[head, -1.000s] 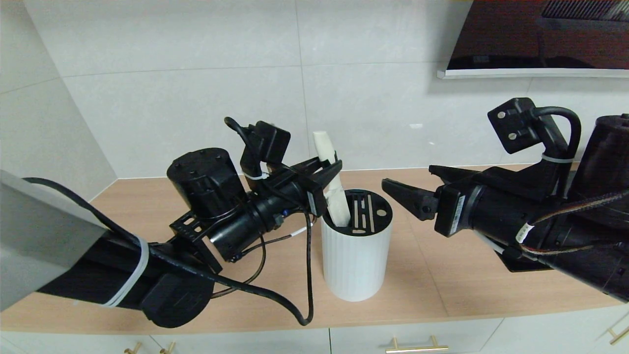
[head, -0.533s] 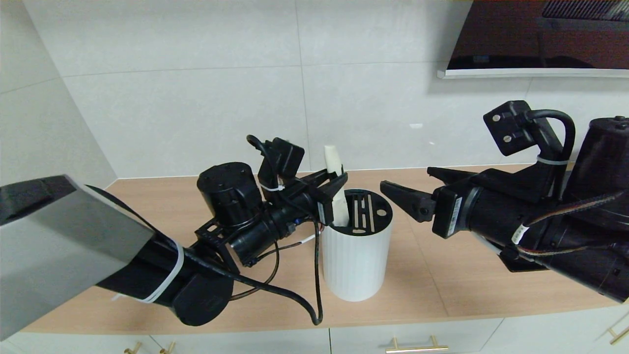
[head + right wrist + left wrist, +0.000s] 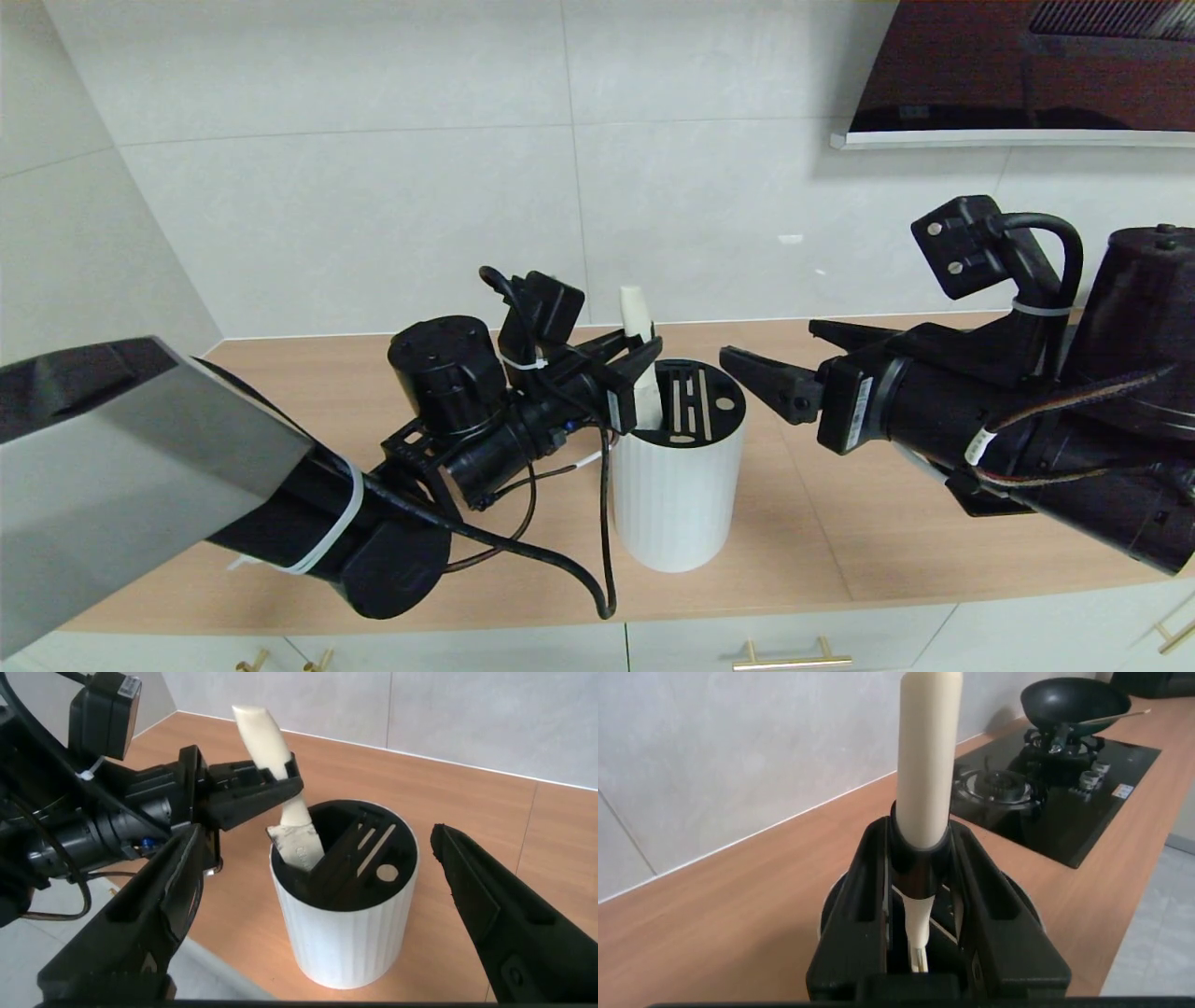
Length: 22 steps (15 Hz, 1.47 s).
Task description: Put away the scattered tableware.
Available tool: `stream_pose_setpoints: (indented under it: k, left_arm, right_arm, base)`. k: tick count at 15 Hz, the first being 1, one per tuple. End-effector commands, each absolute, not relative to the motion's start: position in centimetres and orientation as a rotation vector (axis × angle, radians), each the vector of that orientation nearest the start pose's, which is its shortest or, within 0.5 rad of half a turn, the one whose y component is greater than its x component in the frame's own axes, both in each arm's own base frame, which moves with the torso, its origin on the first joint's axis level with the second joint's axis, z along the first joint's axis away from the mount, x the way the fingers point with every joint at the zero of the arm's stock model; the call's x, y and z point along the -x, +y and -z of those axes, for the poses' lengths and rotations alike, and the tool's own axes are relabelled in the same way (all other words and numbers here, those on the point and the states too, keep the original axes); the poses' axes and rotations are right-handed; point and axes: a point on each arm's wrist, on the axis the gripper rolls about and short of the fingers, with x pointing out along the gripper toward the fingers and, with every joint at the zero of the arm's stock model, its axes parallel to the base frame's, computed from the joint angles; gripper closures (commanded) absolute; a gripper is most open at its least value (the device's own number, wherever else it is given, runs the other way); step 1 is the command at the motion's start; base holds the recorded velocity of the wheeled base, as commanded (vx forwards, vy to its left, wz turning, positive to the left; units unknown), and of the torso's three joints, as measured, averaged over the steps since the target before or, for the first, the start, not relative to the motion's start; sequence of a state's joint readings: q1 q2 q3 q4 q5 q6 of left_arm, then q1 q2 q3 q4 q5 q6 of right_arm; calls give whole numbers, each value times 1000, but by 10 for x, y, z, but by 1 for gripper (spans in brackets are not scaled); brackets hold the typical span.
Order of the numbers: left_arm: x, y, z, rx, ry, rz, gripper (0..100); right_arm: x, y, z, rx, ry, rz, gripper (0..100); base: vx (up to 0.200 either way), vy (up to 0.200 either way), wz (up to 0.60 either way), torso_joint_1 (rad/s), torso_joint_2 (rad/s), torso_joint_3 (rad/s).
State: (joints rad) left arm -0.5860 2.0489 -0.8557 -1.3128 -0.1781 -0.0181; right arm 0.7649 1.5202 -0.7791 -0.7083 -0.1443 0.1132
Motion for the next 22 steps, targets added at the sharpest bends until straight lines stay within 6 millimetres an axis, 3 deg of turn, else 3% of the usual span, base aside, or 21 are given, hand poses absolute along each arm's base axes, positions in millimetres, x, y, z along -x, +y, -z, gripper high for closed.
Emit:
stream_pose_setpoints:
  k: [1,9,11,12,14,17,19,20,21,22]
  left_arm:
    - [-309,-210,-144,42,-113,764,0]
    - [-303,-210,-158,59,-167,758,0]
    - [-282,-194,-208,102,-342,744,0]
    - [-269,-177,-230,120,-417,700,0]
    - [-247,-134,-251,131,-501,582,0]
    - [-190,-75,-237,121,-462,467,0]
    - [-158,-50,-233,136,-472,406,0]
    - [-131,-34,-232,150,-490,362,0]
    - [-131,-34,-232,150,-490,362,0]
    - [-91,-21,-228,144,-504,331,0]
  right_arm:
    - [-195,183,-234,-95,66,-619,0]
    - [-195,183,-234,-95,66,-619,0]
    - [-201,172,-234,-93,59,-571,0]
    - [-201,160,-236,-71,42,-539,0]
    - [-192,135,-242,-49,2,-482,0]
    - [-147,89,-241,9,-69,-398,0]
    - [-119,64,-226,94,-92,-328,0]
    - [-94,43,-215,114,-131,-261,0]
    - [-94,43,-215,114,-131,-261,0]
    - [-62,17,-204,104,-184,-130,0]
  base:
    - [0,0,0,0,0,0]
    - [0,0,0,0,0,0]
    - [0,0,0,0,0,0]
    - [0,0,0,0,0,0]
    - [0,0,0,0,0,0]
    - [0,0,0,0,0,0]
    - [0,0,0,0,0,0]
    - [0,0,0,0,0,0]
    - [0,0,0,0,0,0]
    - [0,0,0,0,0,0]
